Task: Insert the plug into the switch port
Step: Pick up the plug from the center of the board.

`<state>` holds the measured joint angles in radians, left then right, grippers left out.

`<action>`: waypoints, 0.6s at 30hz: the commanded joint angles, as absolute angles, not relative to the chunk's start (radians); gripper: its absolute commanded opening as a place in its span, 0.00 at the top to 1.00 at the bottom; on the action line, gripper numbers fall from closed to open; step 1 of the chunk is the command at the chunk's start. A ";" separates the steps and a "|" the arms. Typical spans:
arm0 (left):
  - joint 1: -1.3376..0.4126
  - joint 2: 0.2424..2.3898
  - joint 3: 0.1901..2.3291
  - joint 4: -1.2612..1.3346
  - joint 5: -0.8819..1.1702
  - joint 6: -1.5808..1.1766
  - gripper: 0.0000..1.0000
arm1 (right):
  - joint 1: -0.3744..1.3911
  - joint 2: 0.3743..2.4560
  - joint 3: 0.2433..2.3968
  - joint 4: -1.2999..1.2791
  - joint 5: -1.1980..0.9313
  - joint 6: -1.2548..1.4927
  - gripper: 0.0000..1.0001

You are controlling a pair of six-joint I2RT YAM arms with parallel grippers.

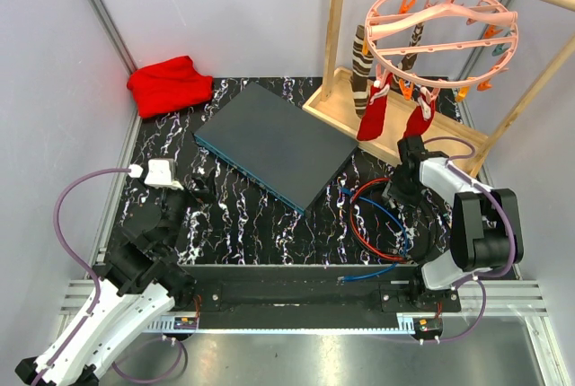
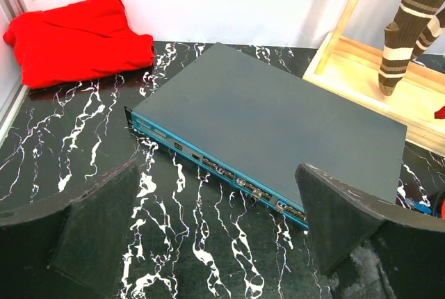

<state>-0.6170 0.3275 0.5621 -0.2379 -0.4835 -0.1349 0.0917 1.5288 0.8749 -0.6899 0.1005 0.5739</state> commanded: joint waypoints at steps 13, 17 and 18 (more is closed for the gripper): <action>-0.623 0.342 0.554 -0.196 -0.503 -0.121 0.01 | 0.103 1.591 0.864 -0.555 -0.112 0.345 0.49; -0.621 0.342 0.554 -0.196 -0.503 -0.121 0.01 | 0.112 1.585 0.857 -0.555 -0.124 0.345 0.53; -0.621 0.341 0.555 -0.198 -0.503 -0.121 0.01 | 0.118 1.582 0.859 -0.558 -0.123 0.348 0.54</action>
<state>-0.6178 0.3367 0.5621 -0.2386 -0.4831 -0.1326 0.0940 1.5841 0.8707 -0.5793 -0.0826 0.3622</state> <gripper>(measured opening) 0.984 0.483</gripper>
